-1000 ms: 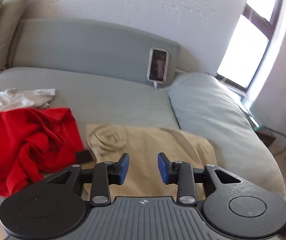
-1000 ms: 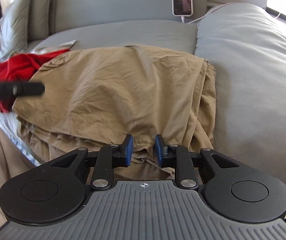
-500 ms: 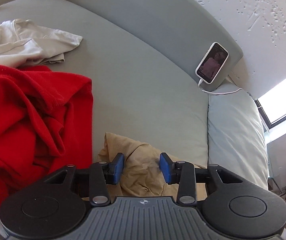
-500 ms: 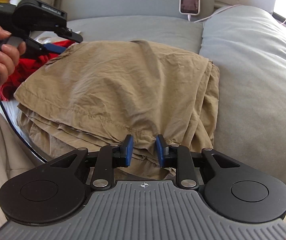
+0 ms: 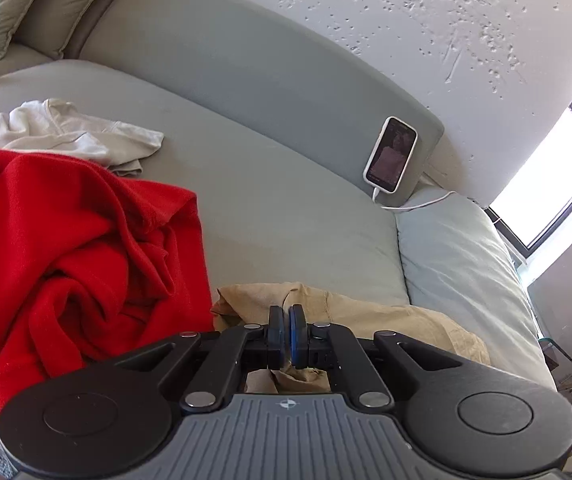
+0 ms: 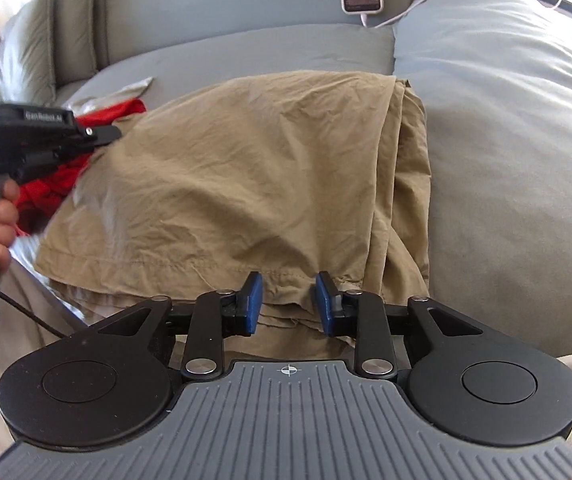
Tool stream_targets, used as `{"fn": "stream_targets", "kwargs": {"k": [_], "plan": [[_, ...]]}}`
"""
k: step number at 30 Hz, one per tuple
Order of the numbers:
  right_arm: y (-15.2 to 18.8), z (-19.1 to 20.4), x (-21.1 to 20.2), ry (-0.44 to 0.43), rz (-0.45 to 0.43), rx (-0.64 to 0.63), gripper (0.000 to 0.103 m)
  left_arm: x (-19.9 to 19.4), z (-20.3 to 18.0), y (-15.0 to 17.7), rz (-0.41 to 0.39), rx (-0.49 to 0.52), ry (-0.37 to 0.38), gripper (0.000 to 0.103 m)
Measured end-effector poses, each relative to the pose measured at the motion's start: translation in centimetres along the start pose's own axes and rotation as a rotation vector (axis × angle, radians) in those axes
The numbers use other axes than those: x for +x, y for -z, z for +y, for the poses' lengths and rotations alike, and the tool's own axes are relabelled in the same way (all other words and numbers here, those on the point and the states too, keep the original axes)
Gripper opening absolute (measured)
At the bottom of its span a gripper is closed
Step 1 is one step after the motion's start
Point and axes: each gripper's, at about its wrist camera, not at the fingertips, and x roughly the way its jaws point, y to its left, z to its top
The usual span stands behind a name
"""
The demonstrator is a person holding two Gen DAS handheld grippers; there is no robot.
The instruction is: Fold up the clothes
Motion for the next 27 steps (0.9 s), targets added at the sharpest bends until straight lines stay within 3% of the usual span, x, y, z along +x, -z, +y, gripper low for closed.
{"fn": "stream_targets", "kwargs": {"k": [5, 8, 11, 12, 14, 22, 27], "plan": [[-4.1, -4.4, -3.8, -0.049, -0.143, 0.236, 0.043, -0.5, -1.3, 0.4, -0.046, 0.068, -0.021, 0.002], [-7.4, -7.7, -2.3, -0.044, -0.182, 0.384, 0.044, -0.7, -1.8, 0.8, -0.064, 0.095, -0.037, 0.002], [-9.4, -10.7, 1.6, -0.122, -0.103, 0.527, 0.026, -0.5, -1.9, 0.8, -0.062, 0.101, -0.045, 0.002], [-10.1, -11.7, 3.0, -0.15, -0.074, 0.575, 0.025, -0.4, -1.8, 0.8, -0.056, 0.092, -0.046, 0.002], [-10.6, -12.5, 4.7, -0.131, -0.043, 0.61, 0.025, -0.1, -1.6, 0.7, -0.046, 0.085, -0.048, 0.002], [-10.5, -13.4, 7.3, -0.223, 0.002, 0.663, 0.025, 0.5, -1.2, 0.7, -0.027, 0.084, -0.049, 0.002], [-10.2, -14.2, 6.8, -0.291, -0.045, 0.695, 0.019, 0.5, -1.3, 0.6, -0.025, 0.085, -0.049, 0.002]]}}
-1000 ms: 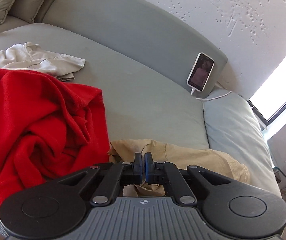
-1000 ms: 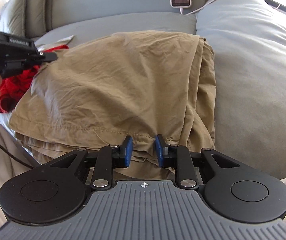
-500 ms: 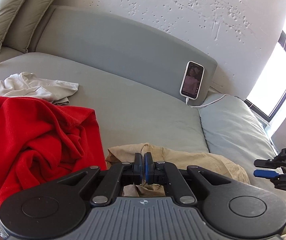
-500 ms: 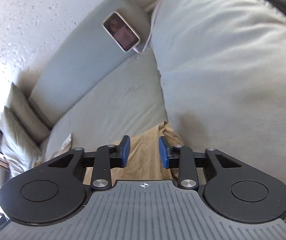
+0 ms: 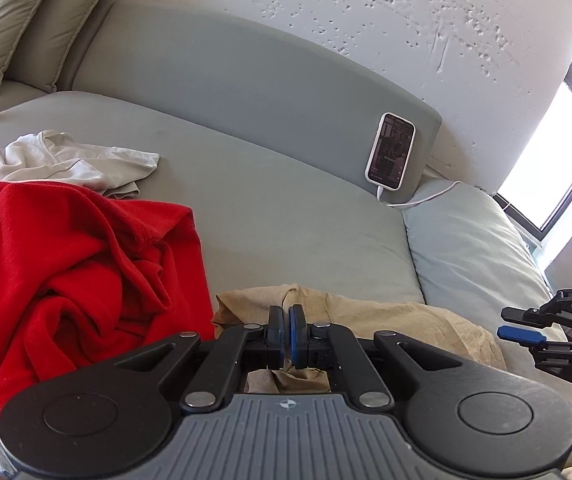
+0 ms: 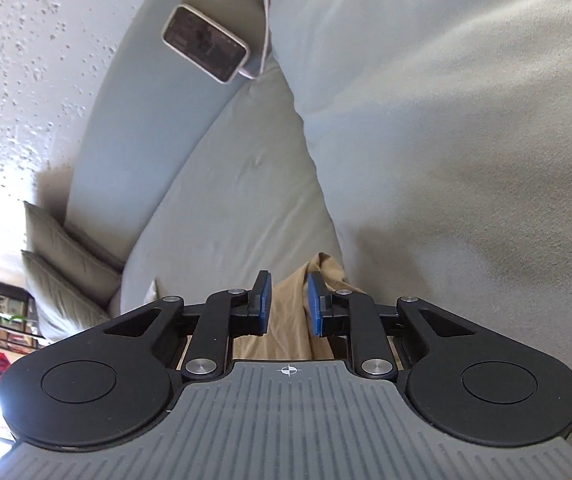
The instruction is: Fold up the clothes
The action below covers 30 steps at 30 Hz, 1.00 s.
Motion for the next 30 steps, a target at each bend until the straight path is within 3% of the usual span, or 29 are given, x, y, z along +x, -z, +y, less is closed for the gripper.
{"fn": "stream_targets", "kwargs": {"k": [5, 17, 18, 23, 26, 30], "plan": [[0.0, 0.3, 0.8, 0.062, 0.038, -0.017, 0.018, 0.1, -0.1, -0.1, 0.003, 0.0, -0.002, 0.002], [-1.0, -1.2, 4.0, 0.01, 0.101, 0.088, 0.02, 0.2, -0.2, -0.1, 0.001, 0.004, 0.012, 0.002], [-0.9, -1.1, 4.1, 0.01, 0.087, 0.083, 0.004, 0.1, -0.2, 0.0, -0.002, 0.001, 0.011, 0.002], [1.4, 0.6, 2.0, 0.027, -0.07, 0.0, 0.0, -0.6, -0.8, 0.8, -0.03, -0.015, -0.053, 0.003], [2.8, 0.7, 1.2, 0.095, -0.099, -0.034, 0.0, -0.5, -1.2, 1.3, 0.0, 0.022, -0.089, 0.002], [3.1, 0.6, 0.8, 0.253, -0.099, -0.116, 0.0, -0.9, -0.8, 1.7, 0.056, 0.044, -0.099, 0.002]]}}
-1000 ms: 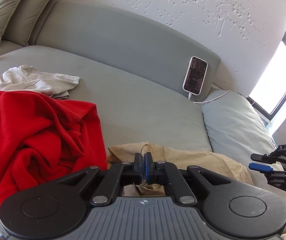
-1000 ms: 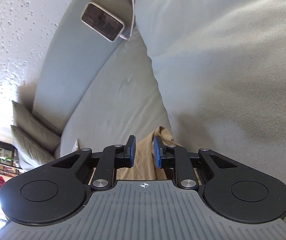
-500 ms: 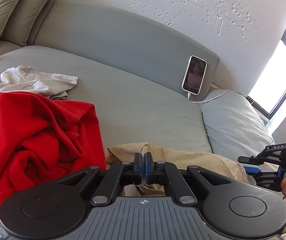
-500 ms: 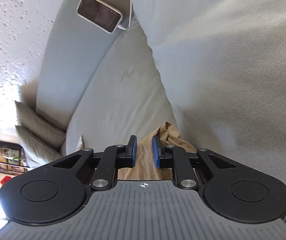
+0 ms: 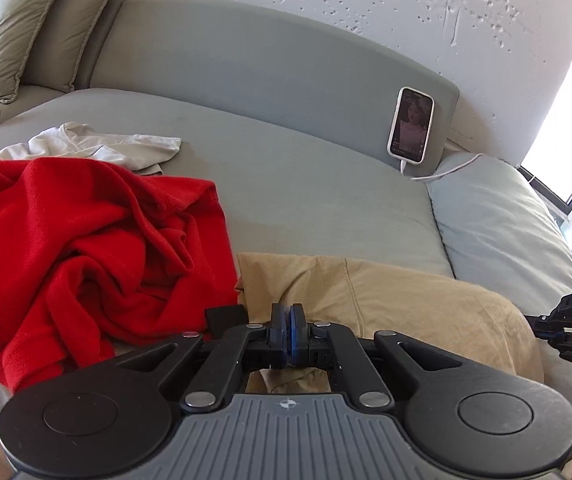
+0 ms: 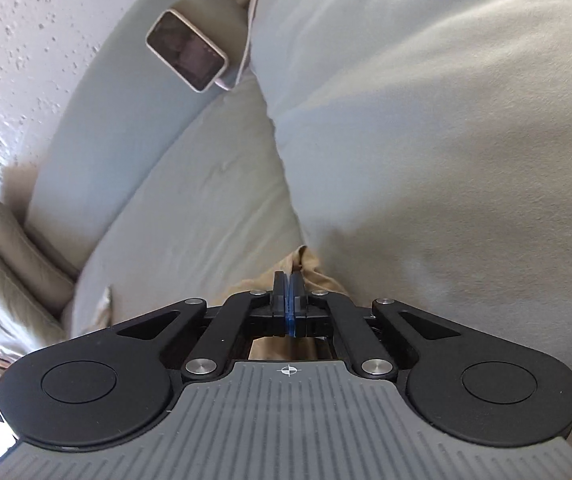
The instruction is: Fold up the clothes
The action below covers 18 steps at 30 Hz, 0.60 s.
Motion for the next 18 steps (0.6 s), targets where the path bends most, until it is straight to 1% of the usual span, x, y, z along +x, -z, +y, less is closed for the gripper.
{"fn": "stream_targets", "kwargs": {"k": [1, 2, 3, 5, 6, 8, 9, 10, 11, 12, 13, 15, 17, 18], "plan": [[-0.1, -0.2, -0.4, 0.026, -0.007, -0.006, 0.0, -0.4, 0.2, 0.1, 0.007, 0.0, 0.005, 0.002], [-0.2, -0.2, -1.0, 0.039, -0.018, -0.022, 0.001, -0.8, 0.2, 0.1, 0.014, 0.01, -0.003, 0.002], [-0.3, -0.2, -1.7, 0.05, -0.03, -0.041, 0.004, -1.2, 0.2, 0.2, 0.021, 0.02, -0.012, 0.002], [-0.4, 0.2, -3.2, 0.064, -0.06, -0.089, 0.004, -2.0, 0.2, 0.4, 0.041, 0.042, -0.036, 0.002], [-0.2, 0.9, -3.9, 0.058, -0.081, -0.124, 0.005, -2.4, 0.1, 0.4, 0.056, 0.051, -0.053, 0.002], [0.4, 2.9, -4.3, 0.036, -0.094, -0.217, 0.006, -3.0, 0.2, 0.2, 0.106, 0.032, -0.128, 0.002], [0.8, 4.0, -4.4, 0.025, -0.099, -0.264, 0.014, -3.4, 0.3, 0.1, 0.129, 0.02, -0.163, 0.002], [1.4, 5.2, -4.1, 0.018, -0.103, -0.315, 0.02, -3.8, 0.6, -0.2, 0.134, -0.01, -0.178, 0.002], [2.2, 6.5, -3.6, 0.013, -0.106, -0.368, 0.041, -4.4, 0.8, -0.4, 0.135, -0.038, -0.191, 0.002], [2.9, 7.8, -3.1, 0.007, -0.109, -0.42, 0.046, -5.1, 0.6, -0.8, 0.109, -0.042, -0.193, 0.002], [3.7, 8.8, -2.4, 0.003, -0.114, -0.47, 0.045, -5.8, 0.0, -1.3, 0.073, -0.029, -0.185, 0.002], [5.6, 10.7, -0.7, 0.005, -0.122, -0.576, 0.044, -6.7, -1.5, -2.2, 0.008, 0.011, -0.131, 0.003], [7.3, 11.5, 1.1, 0.047, -0.097, -0.671, 0.044, -6.0, -3.2, -2.8, -0.027, 0.055, -0.066, 0.006], [8.4, 11.5, 1.5, 0.085, -0.082, -0.707, 0.045, -5.6, -4.0, -3.1, -0.045, 0.077, -0.034, 0.006]]}}
